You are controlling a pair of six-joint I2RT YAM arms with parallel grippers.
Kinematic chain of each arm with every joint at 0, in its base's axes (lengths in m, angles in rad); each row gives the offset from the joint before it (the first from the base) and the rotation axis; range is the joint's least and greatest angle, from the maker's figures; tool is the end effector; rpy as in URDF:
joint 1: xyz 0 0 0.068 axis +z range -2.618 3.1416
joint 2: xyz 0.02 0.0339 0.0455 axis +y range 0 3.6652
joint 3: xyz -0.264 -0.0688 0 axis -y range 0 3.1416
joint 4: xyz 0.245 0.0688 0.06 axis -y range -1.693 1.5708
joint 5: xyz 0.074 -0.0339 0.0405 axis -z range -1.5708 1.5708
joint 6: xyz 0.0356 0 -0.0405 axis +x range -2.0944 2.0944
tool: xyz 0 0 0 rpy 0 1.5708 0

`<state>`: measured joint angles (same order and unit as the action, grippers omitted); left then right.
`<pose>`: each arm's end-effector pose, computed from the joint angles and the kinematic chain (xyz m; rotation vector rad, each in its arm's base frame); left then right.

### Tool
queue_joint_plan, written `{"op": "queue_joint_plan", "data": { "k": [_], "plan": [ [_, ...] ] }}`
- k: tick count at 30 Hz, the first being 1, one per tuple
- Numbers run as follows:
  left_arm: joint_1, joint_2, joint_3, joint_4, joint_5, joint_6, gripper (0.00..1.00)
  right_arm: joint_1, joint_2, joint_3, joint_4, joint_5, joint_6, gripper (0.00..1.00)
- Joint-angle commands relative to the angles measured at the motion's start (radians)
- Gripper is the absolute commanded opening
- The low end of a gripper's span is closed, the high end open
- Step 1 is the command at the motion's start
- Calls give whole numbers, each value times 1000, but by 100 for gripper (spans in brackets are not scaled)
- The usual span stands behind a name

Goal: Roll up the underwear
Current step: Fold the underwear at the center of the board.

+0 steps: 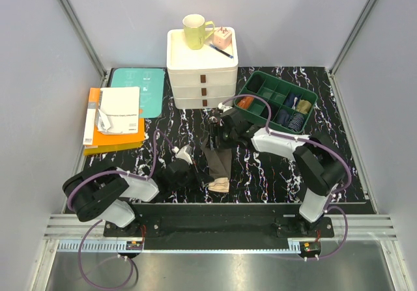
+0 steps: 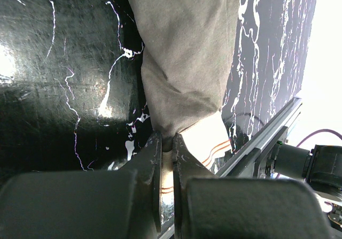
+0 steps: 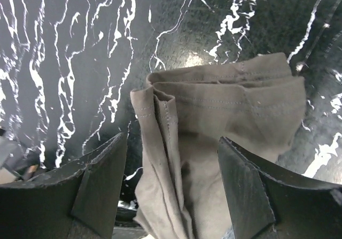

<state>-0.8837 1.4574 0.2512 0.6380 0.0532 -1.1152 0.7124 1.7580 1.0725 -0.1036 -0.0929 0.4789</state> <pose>0.1418 -0.1758 0.1094 -0.2423 2.3870 -1.1404 0.2808 0.2469 0.1866 -0.3337 2.4405 0.6641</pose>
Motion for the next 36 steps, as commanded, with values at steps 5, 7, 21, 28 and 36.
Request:
{"op": "queue_joint_plan", "data": {
  "k": [5,7,21,28,36],
  "plan": [
    [-9,8,-10,-51,-9,40,0,-7,47,56,64,-83,-83,71],
    [-9,9,-10,-51,-9,40,0,-8,64,56,77,-97,-82,59],
    [-9,-11,-26,-101,-30,17,0,-50,-138,-2,44,90,10,0],
    [-9,-9,-23,-112,-35,11,0,-86,-192,-88,13,174,62,0],
    [-9,-15,-23,-92,-18,32,0,-100,-135,-171,16,274,98,0]
  ]
}}
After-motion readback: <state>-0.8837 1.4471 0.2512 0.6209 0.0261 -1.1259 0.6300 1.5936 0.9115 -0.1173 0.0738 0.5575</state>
